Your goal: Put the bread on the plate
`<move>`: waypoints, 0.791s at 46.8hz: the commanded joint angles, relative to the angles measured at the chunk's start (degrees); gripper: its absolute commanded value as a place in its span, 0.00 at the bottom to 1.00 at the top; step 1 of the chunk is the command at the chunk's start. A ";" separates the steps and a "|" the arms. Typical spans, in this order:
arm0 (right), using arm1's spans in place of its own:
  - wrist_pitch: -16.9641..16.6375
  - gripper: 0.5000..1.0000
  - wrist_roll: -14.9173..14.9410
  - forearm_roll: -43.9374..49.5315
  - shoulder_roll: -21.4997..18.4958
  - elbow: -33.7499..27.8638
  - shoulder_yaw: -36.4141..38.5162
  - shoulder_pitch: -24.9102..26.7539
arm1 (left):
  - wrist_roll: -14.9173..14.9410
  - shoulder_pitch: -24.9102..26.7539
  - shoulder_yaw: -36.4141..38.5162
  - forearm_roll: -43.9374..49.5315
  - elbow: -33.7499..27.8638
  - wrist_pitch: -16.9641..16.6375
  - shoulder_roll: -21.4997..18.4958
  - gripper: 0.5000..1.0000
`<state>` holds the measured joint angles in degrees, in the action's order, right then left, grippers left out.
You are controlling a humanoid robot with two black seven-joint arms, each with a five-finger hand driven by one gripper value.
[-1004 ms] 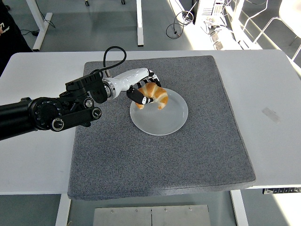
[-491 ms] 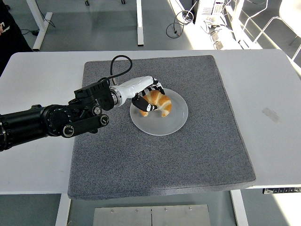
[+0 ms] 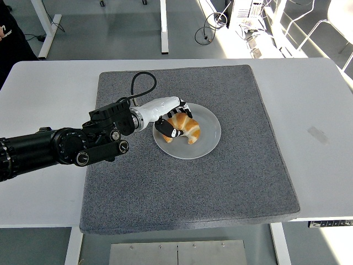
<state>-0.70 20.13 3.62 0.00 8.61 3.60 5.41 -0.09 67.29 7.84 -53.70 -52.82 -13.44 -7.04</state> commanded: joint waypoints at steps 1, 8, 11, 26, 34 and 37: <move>0.00 1.00 0.00 0.07 0.00 0.00 0.00 0.04 | 0.00 0.04 -0.46 0.17 0.00 -0.09 0.00 0.60; 0.00 1.00 0.00 -0.02 0.00 0.00 0.00 -0.05 | 0.00 0.30 -1.68 0.79 0.00 -1.76 0.00 0.73; 0.00 1.00 0.00 -0.02 0.00 0.00 0.00 0.04 | 0.00 0.13 -2.48 0.79 0.00 -1.94 0.00 0.74; 0.00 1.00 0.00 0.07 0.00 0.00 0.00 0.04 | -0.52 -0.14 -4.58 1.31 0.00 -2.20 0.18 0.84; 0.00 1.00 0.00 -0.02 0.00 0.00 0.00 0.04 | -0.96 -1.45 -12.57 6.32 0.00 -4.31 -0.26 0.84; 0.00 1.00 0.09 -0.02 0.00 0.00 0.00 0.04 | -2.19 -1.89 -15.30 9.22 0.00 -6.06 -0.35 0.84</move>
<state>-0.70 20.13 3.63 0.00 8.61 3.60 5.46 -1.29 65.75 -5.23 -46.81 -52.82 -18.14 -7.29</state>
